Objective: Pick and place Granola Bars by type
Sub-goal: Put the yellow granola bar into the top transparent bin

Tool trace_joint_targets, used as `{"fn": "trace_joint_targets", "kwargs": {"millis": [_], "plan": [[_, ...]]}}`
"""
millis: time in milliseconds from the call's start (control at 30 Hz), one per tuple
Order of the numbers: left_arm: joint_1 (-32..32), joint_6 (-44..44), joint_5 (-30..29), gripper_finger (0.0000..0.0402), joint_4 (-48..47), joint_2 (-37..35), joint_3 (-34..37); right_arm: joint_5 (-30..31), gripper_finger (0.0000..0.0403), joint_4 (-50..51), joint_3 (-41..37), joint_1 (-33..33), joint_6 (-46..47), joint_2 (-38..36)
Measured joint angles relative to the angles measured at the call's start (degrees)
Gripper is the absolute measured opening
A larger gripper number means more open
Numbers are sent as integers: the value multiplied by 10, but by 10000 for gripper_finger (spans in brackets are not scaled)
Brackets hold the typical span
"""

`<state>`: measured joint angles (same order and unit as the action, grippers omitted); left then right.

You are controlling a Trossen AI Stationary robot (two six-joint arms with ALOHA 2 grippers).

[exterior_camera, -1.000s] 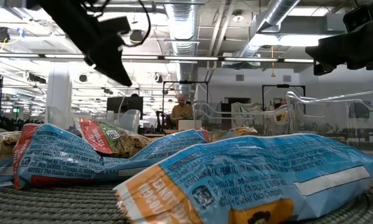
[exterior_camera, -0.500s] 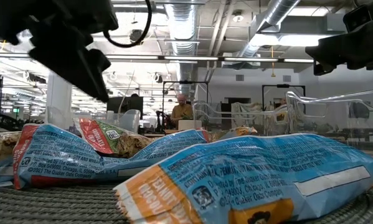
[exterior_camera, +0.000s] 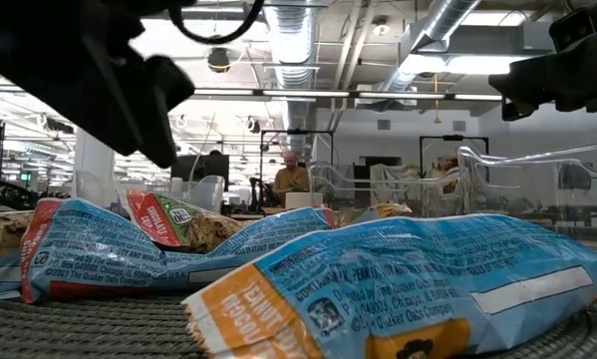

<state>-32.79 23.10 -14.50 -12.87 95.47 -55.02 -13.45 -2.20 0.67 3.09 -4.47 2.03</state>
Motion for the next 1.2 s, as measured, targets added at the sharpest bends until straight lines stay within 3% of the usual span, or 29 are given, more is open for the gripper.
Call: {"fn": "trace_joint_targets", "kwargs": {"millis": [400, 867, 1200], "plan": [[-42, -24, -42, 174, -112, 120, -205, 0, 133, 0, 0, 0, 0, 0], [-52, 72, -58, 174, -220, 290, -475, 0, 134, 0, 0, 0, 0, 0], [-41, 113, -65, 174, -240, 353, -529, 0, 134, 0, 0, 0, 0, 0]]}}
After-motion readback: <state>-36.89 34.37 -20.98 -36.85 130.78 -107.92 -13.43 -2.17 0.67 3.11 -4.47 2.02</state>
